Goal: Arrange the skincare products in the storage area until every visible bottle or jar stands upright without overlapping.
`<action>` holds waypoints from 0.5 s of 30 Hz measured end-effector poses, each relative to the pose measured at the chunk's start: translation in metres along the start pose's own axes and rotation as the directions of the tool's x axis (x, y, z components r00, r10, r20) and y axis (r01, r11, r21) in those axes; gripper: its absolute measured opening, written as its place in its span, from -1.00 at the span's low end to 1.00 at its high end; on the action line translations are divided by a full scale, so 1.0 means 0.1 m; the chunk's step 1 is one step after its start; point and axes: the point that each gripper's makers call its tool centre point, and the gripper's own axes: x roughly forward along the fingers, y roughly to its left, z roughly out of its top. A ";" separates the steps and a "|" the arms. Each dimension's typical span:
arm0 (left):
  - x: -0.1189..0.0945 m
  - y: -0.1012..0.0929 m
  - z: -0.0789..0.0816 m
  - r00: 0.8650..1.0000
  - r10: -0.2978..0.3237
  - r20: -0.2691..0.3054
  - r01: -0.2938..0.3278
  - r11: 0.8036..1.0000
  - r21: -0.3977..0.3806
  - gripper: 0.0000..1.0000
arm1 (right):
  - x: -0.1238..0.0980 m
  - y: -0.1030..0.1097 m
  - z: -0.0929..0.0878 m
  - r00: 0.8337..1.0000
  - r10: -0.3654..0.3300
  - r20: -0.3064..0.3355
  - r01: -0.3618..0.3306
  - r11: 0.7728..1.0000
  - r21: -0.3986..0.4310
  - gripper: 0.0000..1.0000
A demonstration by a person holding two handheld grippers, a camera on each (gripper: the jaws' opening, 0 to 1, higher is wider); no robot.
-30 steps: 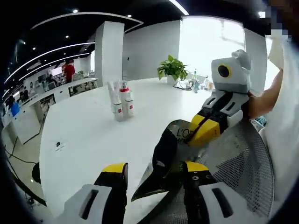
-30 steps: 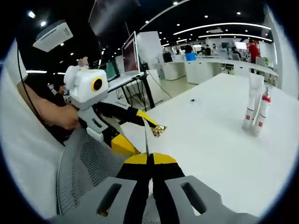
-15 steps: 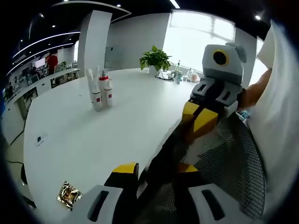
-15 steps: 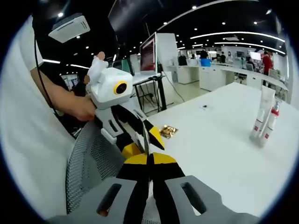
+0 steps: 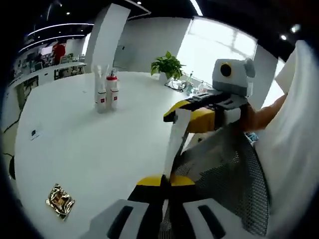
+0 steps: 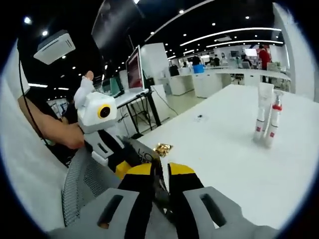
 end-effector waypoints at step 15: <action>-0.33 -0.24 0.57 0.911 -0.229 0.343 0.306 0.933 -0.190 -0.98 | 0.01 0.14 0.02 0.994 0.111 0.004 -0.109 0.969 0.223 -0.37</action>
